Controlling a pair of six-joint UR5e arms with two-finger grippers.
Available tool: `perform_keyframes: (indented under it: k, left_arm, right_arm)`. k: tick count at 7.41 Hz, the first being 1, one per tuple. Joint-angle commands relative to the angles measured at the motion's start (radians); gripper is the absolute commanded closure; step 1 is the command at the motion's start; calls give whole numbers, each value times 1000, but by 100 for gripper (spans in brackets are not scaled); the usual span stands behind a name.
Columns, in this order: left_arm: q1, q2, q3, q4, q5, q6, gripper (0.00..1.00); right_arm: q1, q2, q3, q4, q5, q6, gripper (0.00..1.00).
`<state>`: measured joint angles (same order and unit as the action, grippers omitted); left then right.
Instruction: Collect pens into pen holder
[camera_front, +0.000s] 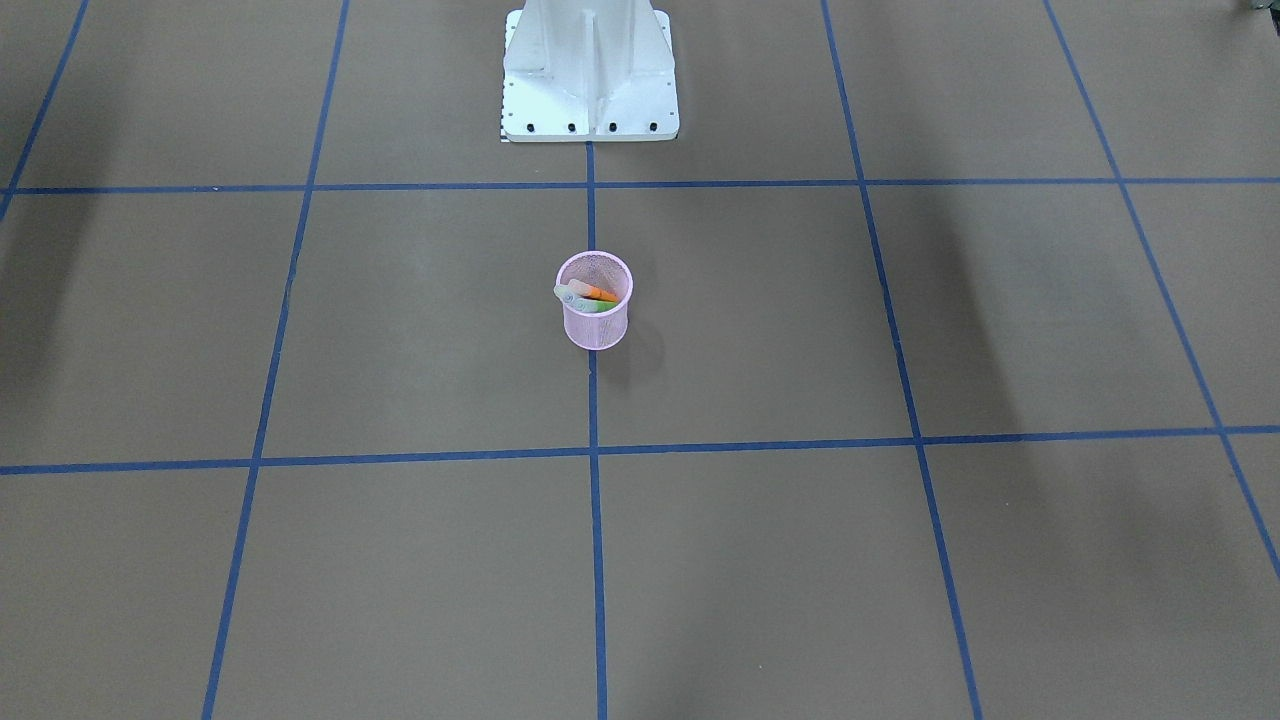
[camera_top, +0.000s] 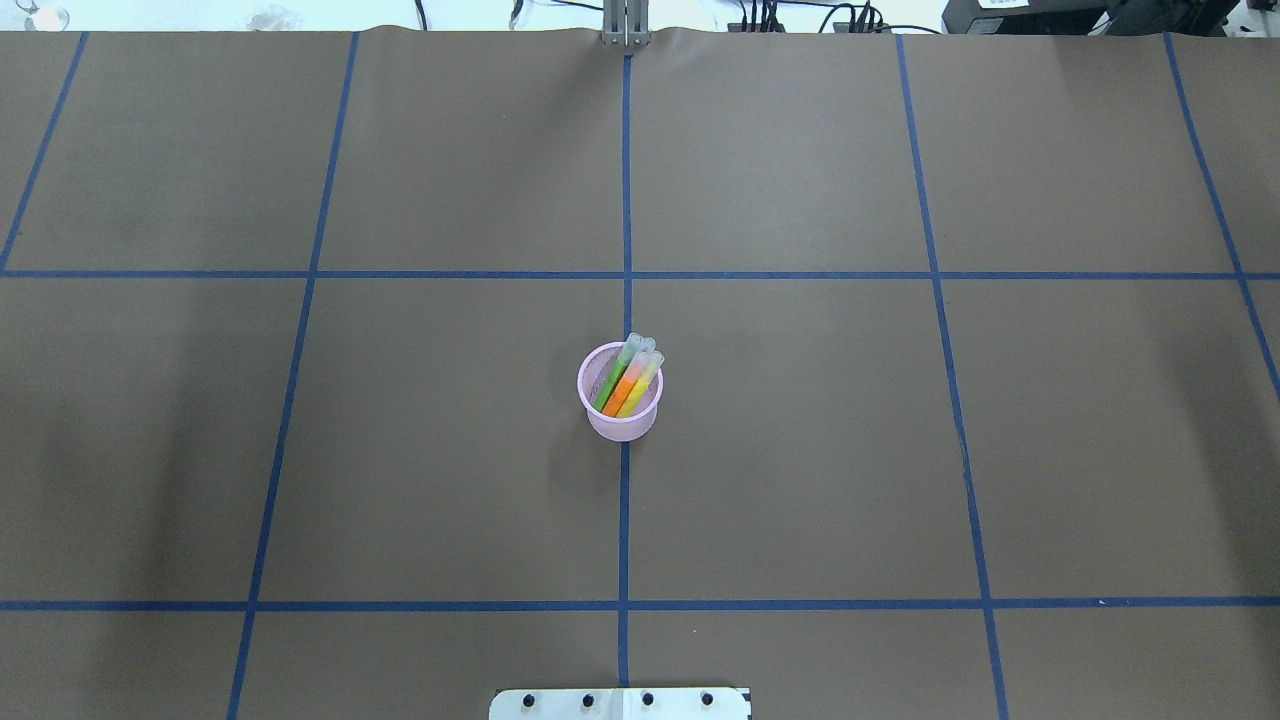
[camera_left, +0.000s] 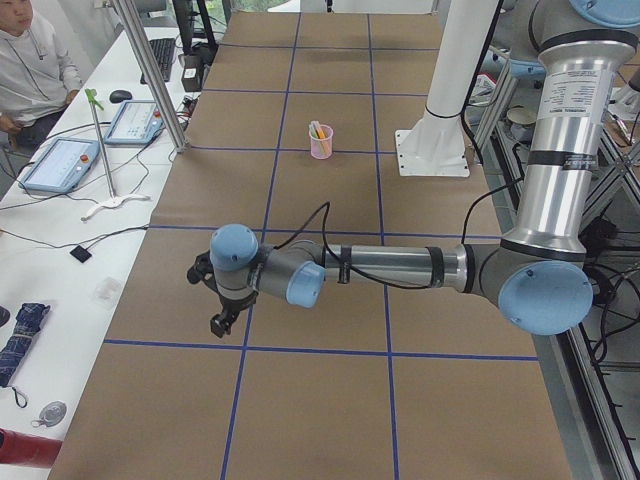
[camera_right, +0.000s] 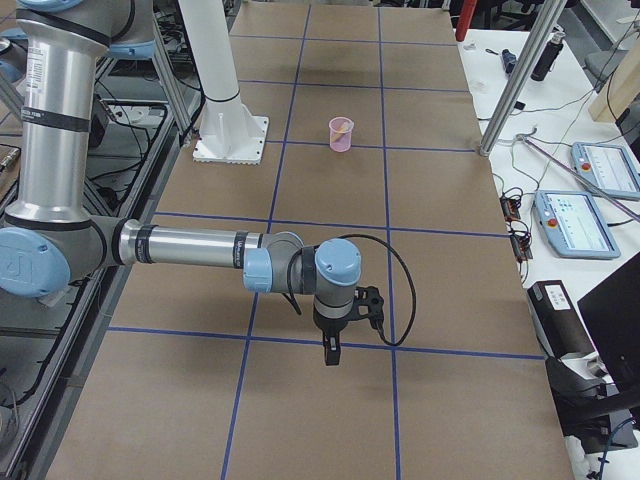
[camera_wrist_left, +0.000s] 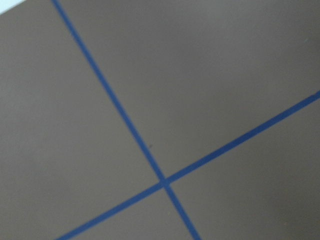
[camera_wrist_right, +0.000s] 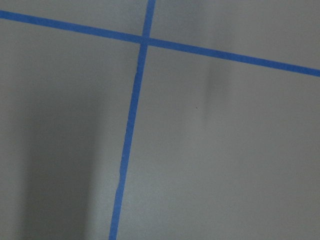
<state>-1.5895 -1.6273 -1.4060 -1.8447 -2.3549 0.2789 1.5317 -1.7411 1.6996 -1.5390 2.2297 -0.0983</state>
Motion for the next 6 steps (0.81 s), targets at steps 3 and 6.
perform_keyframes:
  k: [3,6]
  left_arm:
    - [-32,84,-6,34,85,-77,0]
    - [-26,81,-182,245,89,-150,0]
  right_arm:
    - [1,9,0,3,-1,8,0]
    - [1,37,3,2,2,11,0]
